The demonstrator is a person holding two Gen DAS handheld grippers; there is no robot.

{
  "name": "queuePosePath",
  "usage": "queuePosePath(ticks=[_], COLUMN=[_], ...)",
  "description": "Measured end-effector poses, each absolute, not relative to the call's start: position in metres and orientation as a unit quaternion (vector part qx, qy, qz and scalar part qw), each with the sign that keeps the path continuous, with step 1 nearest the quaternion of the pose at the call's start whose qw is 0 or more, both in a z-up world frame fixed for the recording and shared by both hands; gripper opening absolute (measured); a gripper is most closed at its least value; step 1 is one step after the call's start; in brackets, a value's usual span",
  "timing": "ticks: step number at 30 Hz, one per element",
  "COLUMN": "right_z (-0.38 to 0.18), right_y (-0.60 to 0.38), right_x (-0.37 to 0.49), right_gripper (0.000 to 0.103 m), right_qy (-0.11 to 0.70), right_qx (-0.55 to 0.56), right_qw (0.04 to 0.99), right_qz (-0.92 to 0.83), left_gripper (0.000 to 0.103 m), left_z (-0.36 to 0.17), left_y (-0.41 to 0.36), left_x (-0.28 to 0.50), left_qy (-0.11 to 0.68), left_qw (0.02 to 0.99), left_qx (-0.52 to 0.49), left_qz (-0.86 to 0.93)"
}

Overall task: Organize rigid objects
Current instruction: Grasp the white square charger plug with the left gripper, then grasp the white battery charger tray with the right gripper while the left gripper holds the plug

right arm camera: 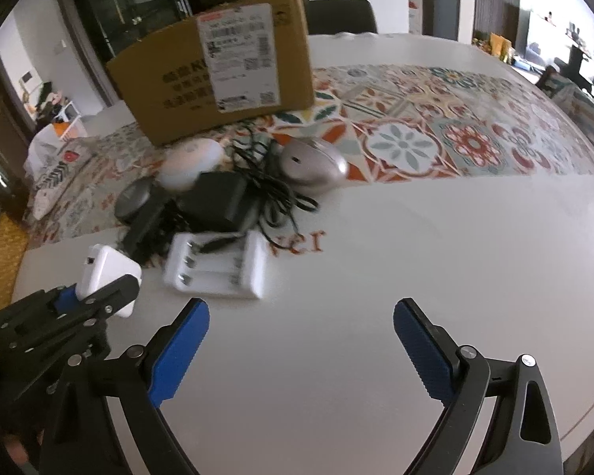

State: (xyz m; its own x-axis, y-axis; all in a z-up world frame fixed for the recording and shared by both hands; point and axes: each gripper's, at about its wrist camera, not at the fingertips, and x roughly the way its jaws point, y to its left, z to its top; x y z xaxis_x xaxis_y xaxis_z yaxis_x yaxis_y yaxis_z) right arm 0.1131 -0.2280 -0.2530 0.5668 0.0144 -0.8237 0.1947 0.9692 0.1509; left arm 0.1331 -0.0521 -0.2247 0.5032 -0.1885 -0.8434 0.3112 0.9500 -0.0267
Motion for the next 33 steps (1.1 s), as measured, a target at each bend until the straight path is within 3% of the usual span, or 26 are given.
queuePosePath(ticks=[7, 17, 25, 33], right_z=[-0.252, -0.268, -0.281, -0.268], right_y=[-0.201, -0.165, -0.159, -0.157], right_x=[0.134, 0.162, 0.173, 0.162], right_gripper=[0.095, 0.091, 0.078, 0.077], right_qy=[0.461, 0.473, 0.490, 0.492], right_qx=[0.103, 0.065, 0.049, 0.058], right_qw=[0.881, 0.878, 0.868, 0.867], right_qz=[-0.028, -0.031, -0.059, -0.052], left_gripper=[0.029, 0.029, 0.029, 0.029], left_z=[-0.206, -0.221, -0.223, -0.205], left_y=[-0.021, 0.011, 0.018, 0.019], left_x=[0.140, 0.157, 0.161, 0.156], left_qy=[0.447, 0.455, 0.450, 0.455], left_qw=[0.882, 0.880, 0.882, 0.880], left_qx=[0.077, 0.076, 0.079, 0.068], left_qz=[-0.127, -0.111, -0.117, -0.122])
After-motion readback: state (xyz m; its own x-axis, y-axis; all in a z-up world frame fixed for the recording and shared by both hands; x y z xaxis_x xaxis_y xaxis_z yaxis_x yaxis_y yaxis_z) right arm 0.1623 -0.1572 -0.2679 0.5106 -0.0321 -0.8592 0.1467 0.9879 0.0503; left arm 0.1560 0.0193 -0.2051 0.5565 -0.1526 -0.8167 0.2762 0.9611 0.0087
